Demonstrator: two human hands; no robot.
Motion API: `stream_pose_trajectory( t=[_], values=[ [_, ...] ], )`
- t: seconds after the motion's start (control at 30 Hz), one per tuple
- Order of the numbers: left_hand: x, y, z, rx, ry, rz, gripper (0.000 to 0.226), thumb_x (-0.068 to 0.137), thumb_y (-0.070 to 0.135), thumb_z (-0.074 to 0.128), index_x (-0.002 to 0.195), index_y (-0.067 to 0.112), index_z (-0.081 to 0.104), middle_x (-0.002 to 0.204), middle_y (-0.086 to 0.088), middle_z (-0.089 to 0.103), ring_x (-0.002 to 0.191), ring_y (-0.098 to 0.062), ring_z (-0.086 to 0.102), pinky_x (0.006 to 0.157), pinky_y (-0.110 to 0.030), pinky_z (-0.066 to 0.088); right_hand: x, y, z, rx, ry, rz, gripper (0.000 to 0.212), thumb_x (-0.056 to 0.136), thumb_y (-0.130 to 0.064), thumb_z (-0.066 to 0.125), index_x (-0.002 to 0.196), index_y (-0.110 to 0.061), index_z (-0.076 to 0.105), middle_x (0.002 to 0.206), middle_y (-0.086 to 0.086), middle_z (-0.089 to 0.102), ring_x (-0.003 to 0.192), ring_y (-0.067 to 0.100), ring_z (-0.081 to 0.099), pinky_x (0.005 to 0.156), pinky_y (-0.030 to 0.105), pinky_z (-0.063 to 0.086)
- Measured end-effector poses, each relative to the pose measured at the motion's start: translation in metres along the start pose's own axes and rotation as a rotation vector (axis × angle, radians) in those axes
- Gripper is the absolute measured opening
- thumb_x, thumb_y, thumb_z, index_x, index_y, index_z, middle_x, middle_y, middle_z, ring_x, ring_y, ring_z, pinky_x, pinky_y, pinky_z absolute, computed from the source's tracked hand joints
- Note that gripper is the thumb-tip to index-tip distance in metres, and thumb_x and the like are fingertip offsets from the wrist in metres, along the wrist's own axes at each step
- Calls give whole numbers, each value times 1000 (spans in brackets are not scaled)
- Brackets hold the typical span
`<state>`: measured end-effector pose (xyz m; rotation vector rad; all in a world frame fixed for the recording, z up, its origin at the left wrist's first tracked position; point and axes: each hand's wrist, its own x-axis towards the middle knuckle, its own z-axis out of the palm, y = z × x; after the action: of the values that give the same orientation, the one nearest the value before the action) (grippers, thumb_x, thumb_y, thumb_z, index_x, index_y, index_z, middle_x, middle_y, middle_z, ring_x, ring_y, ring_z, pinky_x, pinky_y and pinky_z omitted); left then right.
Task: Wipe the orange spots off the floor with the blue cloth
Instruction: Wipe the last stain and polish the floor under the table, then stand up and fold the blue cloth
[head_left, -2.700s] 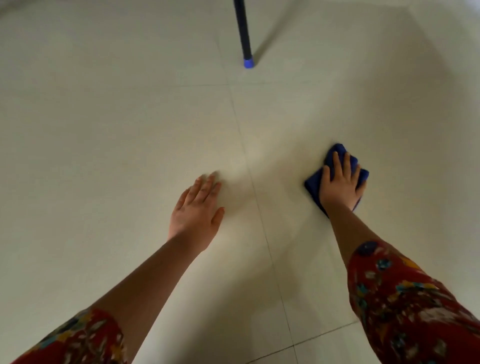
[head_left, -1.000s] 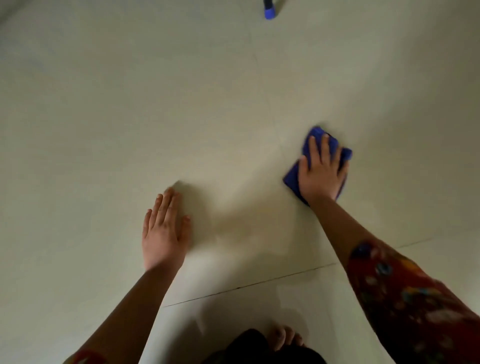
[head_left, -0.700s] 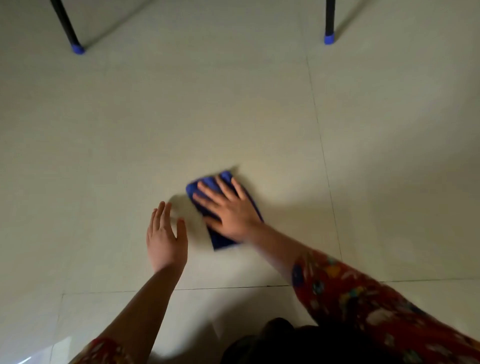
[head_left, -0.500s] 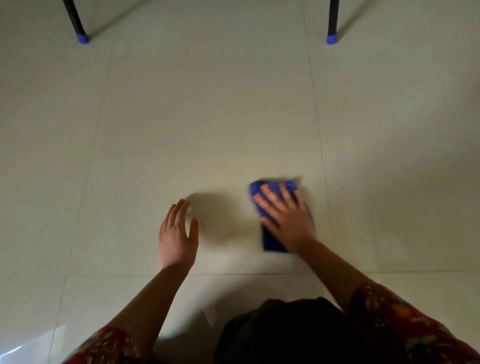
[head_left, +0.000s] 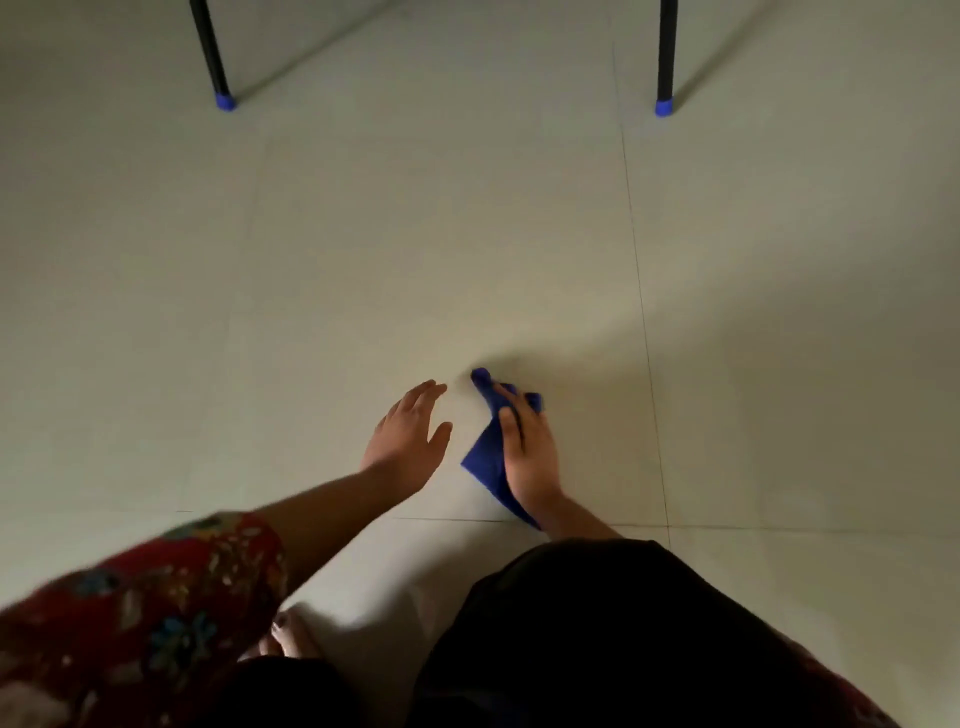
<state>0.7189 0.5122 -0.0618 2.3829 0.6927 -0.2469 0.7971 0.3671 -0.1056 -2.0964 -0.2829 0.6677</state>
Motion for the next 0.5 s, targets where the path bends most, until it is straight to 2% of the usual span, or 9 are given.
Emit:
stream_pose_trajectory(
  t=[0.03, 0.1, 0.13, 0.2, 0.27, 0.3, 0.37, 0.43, 0.5],
  values=[
    [1, 3, -19, 21, -21, 25, 55, 95, 26, 51, 147, 22, 32, 154, 2, 31, 138, -19, 35, 110, -31, 31, 2, -27, -8, 322, -45, 155, 43, 102, -44, 30, 129, -20, 54, 123, -2, 60, 118, 21, 56, 91, 27, 46],
    [1, 12, -54, 28, -52, 120, 62, 92, 25, 56, 147, 26, 28, 153, 8, 30, 136, -16, 35, 105, -24, 31, 3, -74, -31, 814, -320, 428, 39, 102, -46, 36, 111, -16, 59, 98, -2, 59, 90, 15, 58, 67, 23, 50],
    [-1, 19, -74, 36, -38, 203, 65, 90, 25, 60, 147, 28, 28, 152, 10, 30, 135, -13, 35, 104, -21, 30, 3, -97, -40, 1006, -481, 439, 34, 101, -42, 38, 103, -15, 59, 90, -2, 52, 81, 12, 49, 59, 19, 46],
    [-5, 33, -106, 35, 0, 379, 71, 86, 26, 66, 146, 31, 29, 151, 14, 30, 134, -8, 35, 105, -20, 31, -2, -133, -57, 1321, -666, 359, 28, 99, -29, 35, 111, -13, 55, 98, 5, 45, 89, 19, 43, 66, 24, 42],
    [-7, 46, -127, -40, 65, 473, 70, 83, 28, 70, 144, 34, 35, 151, 19, 28, 136, -1, 30, 108, -19, 30, -7, -161, -67, 1408, -683, 326, 38, 92, -19, 20, 107, -14, 54, 102, 9, 47, 92, 25, 48, 72, 33, 40],
    [-7, 50, -133, -72, 125, 514, 65, 83, 31, 69, 141, 33, 41, 151, 19, 28, 138, -1, 28, 110, -20, 28, -9, -169, -69, 1417, -708, 318, 40, 85, -17, 11, 99, -14, 48, 93, 6, 43, 82, 22, 44, 68, 31, 35],
    [-6, 54, -137, -59, 297, 605, 51, 86, 42, 62, 134, 28, 53, 151, 12, 34, 142, -7, 26, 114, -29, 25, -21, -190, -70, 1325, -677, 219, 35, 77, -21, 6, 105, -17, 26, 89, -6, 24, 73, 14, 25, 66, 25, 19],
    [-8, 58, -133, -38, 396, 628, 48, 87, 51, 54, 128, 25, 59, 148, 7, 40, 142, -12, 27, 116, -39, 21, -32, -200, -82, 1165, -608, 166, 38, 83, -22, 11, 113, -19, 34, 89, -8, 25, 73, 8, 19, 66, 22, 17],
    [-12, 63, -126, -33, 391, 627, 50, 85, 54, 55, 126, 26, 59, 144, 8, 44, 139, -12, 32, 117, -43, 16, -32, -198, -92, 1168, -687, 198, 38, 88, -17, 16, 105, -9, 49, 89, -5, 40, 77, 1, 22, 68, 20, 21]
  ],
)
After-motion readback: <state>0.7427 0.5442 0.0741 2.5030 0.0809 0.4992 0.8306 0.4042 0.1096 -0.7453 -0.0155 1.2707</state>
